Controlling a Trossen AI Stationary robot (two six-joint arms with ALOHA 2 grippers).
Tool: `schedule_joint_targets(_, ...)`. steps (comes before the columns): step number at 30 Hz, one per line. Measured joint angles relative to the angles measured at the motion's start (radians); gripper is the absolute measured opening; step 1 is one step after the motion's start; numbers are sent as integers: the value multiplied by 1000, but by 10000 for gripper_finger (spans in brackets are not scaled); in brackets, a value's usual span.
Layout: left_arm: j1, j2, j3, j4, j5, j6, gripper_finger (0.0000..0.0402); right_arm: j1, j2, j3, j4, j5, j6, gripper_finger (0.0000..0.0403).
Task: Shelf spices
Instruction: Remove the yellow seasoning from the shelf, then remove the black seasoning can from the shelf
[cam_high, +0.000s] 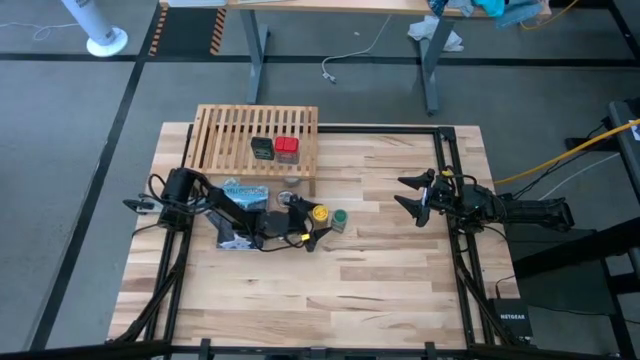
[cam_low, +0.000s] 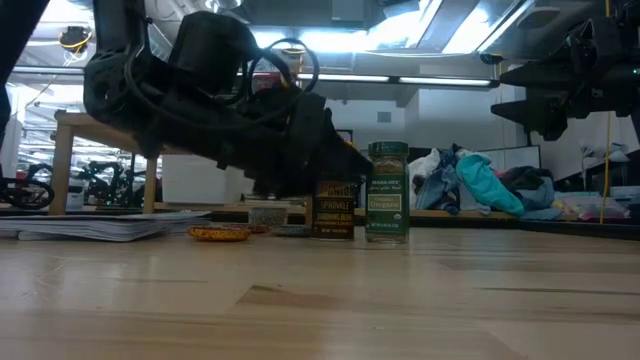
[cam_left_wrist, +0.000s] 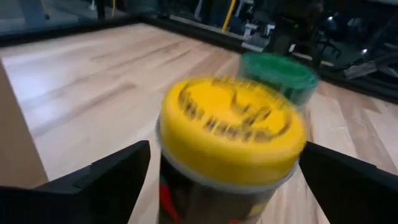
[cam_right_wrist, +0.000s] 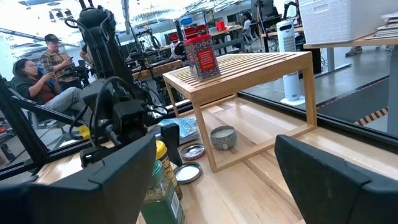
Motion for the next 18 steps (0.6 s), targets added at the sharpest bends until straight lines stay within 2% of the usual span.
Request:
schedule_joint_targets(6,0,-60,-10,2,-3,136,398,0,0,0,0,0,0,335)
schedule_joint_targets(10,0,-112,-42,-3,-33,169,399,0,0,0,0,0,0,335)
schedule_joint_targets(18,0,-305,-113,-49,-75,273,399,0,0,0,0,0,0,335)
